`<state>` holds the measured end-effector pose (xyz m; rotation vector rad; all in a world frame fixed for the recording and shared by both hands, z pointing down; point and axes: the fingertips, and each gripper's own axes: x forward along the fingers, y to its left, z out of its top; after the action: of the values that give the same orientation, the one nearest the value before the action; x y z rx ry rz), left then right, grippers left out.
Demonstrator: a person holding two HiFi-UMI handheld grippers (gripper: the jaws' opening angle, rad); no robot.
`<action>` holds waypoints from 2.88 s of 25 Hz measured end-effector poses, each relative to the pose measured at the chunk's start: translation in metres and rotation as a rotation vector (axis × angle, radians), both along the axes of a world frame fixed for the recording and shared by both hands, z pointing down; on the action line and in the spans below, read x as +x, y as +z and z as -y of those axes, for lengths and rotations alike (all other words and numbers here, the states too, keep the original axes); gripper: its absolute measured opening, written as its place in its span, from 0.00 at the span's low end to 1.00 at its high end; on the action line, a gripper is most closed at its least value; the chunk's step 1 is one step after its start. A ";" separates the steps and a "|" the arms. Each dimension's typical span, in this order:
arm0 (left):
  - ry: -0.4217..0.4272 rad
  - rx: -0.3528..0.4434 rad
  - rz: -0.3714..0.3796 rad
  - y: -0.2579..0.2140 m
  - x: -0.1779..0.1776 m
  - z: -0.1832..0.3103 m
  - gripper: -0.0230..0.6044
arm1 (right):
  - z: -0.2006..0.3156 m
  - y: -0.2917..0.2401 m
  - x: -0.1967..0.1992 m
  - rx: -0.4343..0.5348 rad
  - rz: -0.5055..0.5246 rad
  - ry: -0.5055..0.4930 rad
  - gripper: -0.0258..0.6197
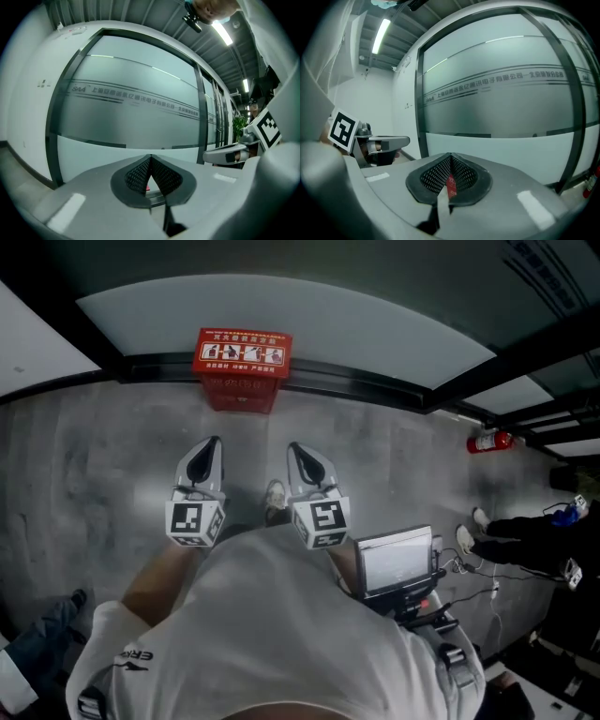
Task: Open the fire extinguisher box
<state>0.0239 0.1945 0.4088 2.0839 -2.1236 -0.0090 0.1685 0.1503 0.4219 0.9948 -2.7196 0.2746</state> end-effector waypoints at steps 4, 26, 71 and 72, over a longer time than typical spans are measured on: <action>-0.026 -0.020 0.034 0.005 -0.015 0.043 0.04 | 0.040 0.008 -0.017 -0.010 0.006 -0.052 0.06; 0.130 -0.166 0.112 0.053 -0.177 0.200 0.04 | 0.194 0.048 -0.168 -0.101 -0.116 0.032 0.06; 0.440 -0.509 0.733 0.362 -0.179 0.257 0.04 | 0.236 0.358 -0.211 -0.083 -0.672 -0.222 0.16; 0.454 -0.498 0.781 0.366 -0.178 0.257 0.05 | 0.236 0.362 -0.211 -0.056 -0.701 -0.244 0.24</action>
<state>-0.1538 -0.0621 0.7746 2.3737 -1.5947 1.4234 -0.0423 -0.0857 0.7839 0.5806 -2.1380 -0.0426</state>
